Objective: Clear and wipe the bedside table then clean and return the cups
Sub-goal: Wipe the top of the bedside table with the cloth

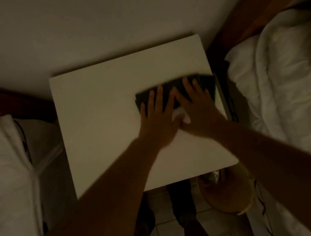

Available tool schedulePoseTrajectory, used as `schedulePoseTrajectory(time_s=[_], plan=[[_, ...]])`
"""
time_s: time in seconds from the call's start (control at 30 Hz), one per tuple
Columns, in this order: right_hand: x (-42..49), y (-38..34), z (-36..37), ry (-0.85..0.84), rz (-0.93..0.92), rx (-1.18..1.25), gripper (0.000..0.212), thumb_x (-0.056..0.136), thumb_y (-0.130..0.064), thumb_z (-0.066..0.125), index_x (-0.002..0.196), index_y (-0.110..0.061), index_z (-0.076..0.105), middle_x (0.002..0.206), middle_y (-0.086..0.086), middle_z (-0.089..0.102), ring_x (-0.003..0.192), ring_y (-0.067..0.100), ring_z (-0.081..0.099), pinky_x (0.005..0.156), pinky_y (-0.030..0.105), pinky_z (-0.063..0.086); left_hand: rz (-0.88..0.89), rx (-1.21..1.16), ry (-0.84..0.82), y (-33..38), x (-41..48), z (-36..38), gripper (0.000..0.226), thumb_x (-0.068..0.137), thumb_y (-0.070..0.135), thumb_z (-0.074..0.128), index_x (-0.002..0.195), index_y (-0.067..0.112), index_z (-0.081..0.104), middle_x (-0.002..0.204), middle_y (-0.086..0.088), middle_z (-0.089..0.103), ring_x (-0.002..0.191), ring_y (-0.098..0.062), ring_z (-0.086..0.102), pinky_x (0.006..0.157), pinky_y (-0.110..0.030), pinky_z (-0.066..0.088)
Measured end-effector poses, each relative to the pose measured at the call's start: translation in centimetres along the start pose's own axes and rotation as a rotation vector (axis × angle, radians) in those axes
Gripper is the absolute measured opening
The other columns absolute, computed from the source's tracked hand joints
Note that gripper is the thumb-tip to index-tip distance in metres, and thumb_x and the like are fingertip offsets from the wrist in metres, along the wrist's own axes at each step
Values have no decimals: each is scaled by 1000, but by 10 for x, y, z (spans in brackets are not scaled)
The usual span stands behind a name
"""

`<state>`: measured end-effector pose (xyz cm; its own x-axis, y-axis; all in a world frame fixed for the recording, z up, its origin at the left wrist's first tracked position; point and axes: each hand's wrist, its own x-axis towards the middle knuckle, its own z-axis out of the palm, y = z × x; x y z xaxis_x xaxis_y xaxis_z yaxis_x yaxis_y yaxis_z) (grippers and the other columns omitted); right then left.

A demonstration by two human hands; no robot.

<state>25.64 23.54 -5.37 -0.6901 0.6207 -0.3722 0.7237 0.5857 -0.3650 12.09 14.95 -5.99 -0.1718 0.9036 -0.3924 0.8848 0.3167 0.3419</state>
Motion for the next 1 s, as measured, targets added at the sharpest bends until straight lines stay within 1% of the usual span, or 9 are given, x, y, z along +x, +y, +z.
schedulePoseTrajectory(time_s=[0.1,0.2,0.3,0.4,0.53,0.7,0.8,0.9,1.0], plan=[[66,24,-42,-50,15,-57,90,87,-57,56,155,-26,5,164,10,-12,150,33,-10,117,60,7,-64,-47,-30,1,76,-31,67,96,57,26,153,33,0,163,-3,-10,149,-25,-11,117,-52,-2],[99,41,-65,-97,41,-45,92,87,-59,55,155,-28,2,163,8,-16,149,32,-14,117,62,4,-107,-61,-64,12,121,-48,67,96,61,24,153,36,-1,163,-1,-12,149,-24,-12,117,-51,-3],[94,45,-66,-22,5,-58,89,88,-56,54,156,-23,6,164,12,-10,150,35,-10,117,63,10,-114,-37,-73,20,125,-50,67,95,62,21,153,35,-2,163,-2,-14,148,-26,-13,116,-54,-3],[54,37,-48,54,1,-71,82,90,-53,49,156,-22,10,164,14,-6,150,34,-6,117,60,14,-72,-32,-48,24,84,-34,66,96,60,19,152,35,-3,162,-2,-14,148,-25,-14,116,-54,-4],[-53,13,-3,-34,12,-63,87,85,-66,31,155,-27,-2,163,9,-15,149,32,-14,117,59,3,17,-87,-28,37,-33,13,68,94,61,14,152,35,-8,162,0,-18,146,-23,-21,116,-51,-5],[-153,-44,58,-147,38,-18,82,88,-61,31,151,-34,-13,162,4,-20,149,30,-17,118,56,-3,-106,-111,-55,33,-162,60,64,97,63,14,152,38,-7,162,5,-15,148,-19,-17,116,-50,-1],[-168,-78,72,-217,-2,-2,83,87,-60,31,151,-36,-16,161,-2,-27,147,24,-26,118,54,-6,-159,-133,-79,12,-203,62,65,96,66,13,151,40,-7,162,8,-18,148,-17,-17,116,-48,-3],[-159,-113,76,-265,-70,-2,84,86,-63,29,152,-35,-14,160,-1,-27,146,24,-29,119,53,-8,-212,-139,-79,-20,-223,53,65,93,69,3,150,42,-11,160,9,-23,147,-15,-22,118,-47,-5],[-123,-147,75,-320,-222,-33,78,89,-63,23,153,-31,-8,158,1,-28,144,26,-31,119,56,-9,-306,-236,0,-59,-237,43,63,92,68,1,149,45,-12,158,13,-26,145,-10,-26,118,-41,-5]])
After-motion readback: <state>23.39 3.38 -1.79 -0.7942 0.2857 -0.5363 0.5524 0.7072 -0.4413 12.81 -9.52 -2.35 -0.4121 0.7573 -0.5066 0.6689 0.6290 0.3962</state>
